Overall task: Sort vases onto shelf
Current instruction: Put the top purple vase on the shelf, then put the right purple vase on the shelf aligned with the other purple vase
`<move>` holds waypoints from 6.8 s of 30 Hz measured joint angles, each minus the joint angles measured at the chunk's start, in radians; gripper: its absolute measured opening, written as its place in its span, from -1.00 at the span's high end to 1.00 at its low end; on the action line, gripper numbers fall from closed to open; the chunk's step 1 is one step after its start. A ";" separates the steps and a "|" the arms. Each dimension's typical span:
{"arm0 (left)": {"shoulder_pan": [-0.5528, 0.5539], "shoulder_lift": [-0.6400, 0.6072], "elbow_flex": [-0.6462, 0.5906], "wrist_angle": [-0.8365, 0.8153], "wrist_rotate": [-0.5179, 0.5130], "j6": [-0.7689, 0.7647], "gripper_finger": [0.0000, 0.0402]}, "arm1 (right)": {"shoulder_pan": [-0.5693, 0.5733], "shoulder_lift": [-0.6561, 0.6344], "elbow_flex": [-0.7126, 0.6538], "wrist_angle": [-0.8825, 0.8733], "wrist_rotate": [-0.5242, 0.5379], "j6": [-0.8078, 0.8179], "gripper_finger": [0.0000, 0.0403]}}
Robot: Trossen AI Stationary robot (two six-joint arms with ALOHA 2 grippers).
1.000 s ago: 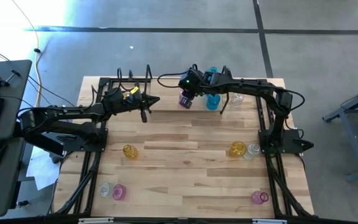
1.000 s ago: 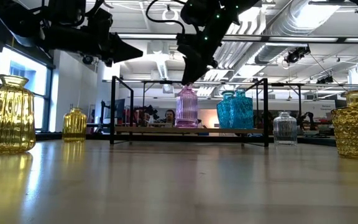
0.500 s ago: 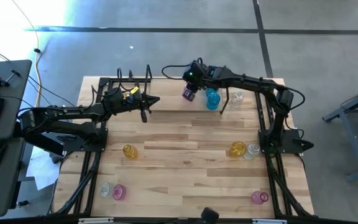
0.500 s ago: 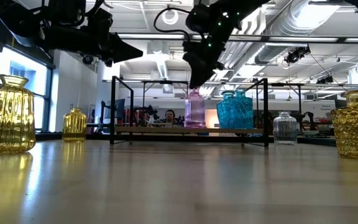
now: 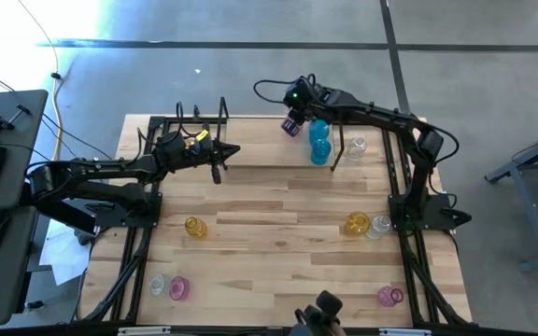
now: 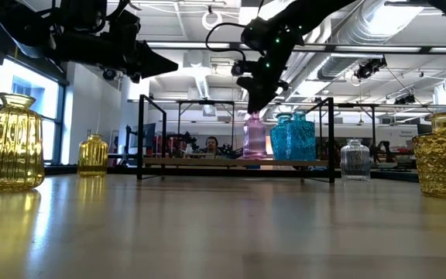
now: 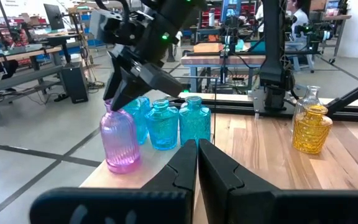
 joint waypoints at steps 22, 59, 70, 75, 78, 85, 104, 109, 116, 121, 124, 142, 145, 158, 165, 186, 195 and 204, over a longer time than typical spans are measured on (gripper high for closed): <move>0.000 0.000 0.000 0.000 0.000 0.001 0.98 | -0.045 0.000 0.000 -0.008 -0.019 -0.016 0.53; 0.000 0.000 0.000 0.000 0.000 0.001 0.98 | -0.045 0.000 0.000 -0.020 -0.018 -0.017 0.50; 0.000 0.000 0.000 0.000 0.000 0.000 0.98 | -0.045 0.000 0.000 -0.019 -0.015 -0.014 0.22; 0.000 0.000 0.000 0.000 0.000 0.000 0.98 | -0.045 0.000 0.000 -0.003 -0.015 -0.014 0.22; 0.000 0.000 0.000 0.000 0.000 0.000 0.98 | -0.045 0.000 0.000 0.010 -0.016 -0.014 0.22; 0.000 0.000 0.000 0.000 0.001 0.001 0.98 | -0.045 -0.004 0.006 0.016 -0.019 -0.031 0.22; 0.000 0.000 0.000 -0.004 0.001 0.001 0.98 | -0.084 -0.010 0.144 -0.312 -0.016 -0.075 0.96; 0.000 0.000 0.000 -0.003 0.001 0.001 0.98 | -0.084 -0.010 0.082 -0.272 -0.087 -0.078 0.88; 0.000 0.000 0.000 -0.002 0.000 0.001 0.98 | -0.085 -0.010 0.039 -0.195 -0.103 -0.078 0.98; 0.000 0.000 0.000 -0.003 0.000 0.001 0.98 | -0.086 -0.010 0.022 -0.157 -0.105 -0.077 0.99; 0.000 0.000 0.000 -0.003 0.000 0.001 0.98 | -0.088 -0.010 0.022 -0.150 -0.105 -0.077 0.99; 0.000 0.000 0.000 -0.008 0.000 0.009 0.98 | 0.028 -0.055 0.022 -0.136 -0.104 -0.108 1.00; 0.000 0.000 0.000 -0.018 0.000 0.009 0.98 | 0.093 -0.057 0.022 -0.096 -0.104 -0.106 1.00; -0.016 0.000 0.000 -0.024 0.001 0.009 0.98 | 0.346 -0.146 -0.375 0.502 -0.154 0.052 1.00; -0.020 0.000 0.000 -0.021 0.001 0.009 0.98 | 0.551 -0.258 -0.414 0.289 -0.047 0.312 1.00; -0.026 0.000 0.000 -0.014 0.001 0.002 0.98 | 1.270 -0.352 -0.329 -0.415 -0.190 1.838 0.99; -0.026 0.000 0.000 -0.004 0.001 0.002 0.98 | 1.438 -0.351 -0.316 -0.454 -0.446 2.275 0.40; -0.026 0.000 0.000 0.004 0.001 0.002 0.98 | 1.491 -0.330 -0.317 -0.528 -0.573 2.388 -0.22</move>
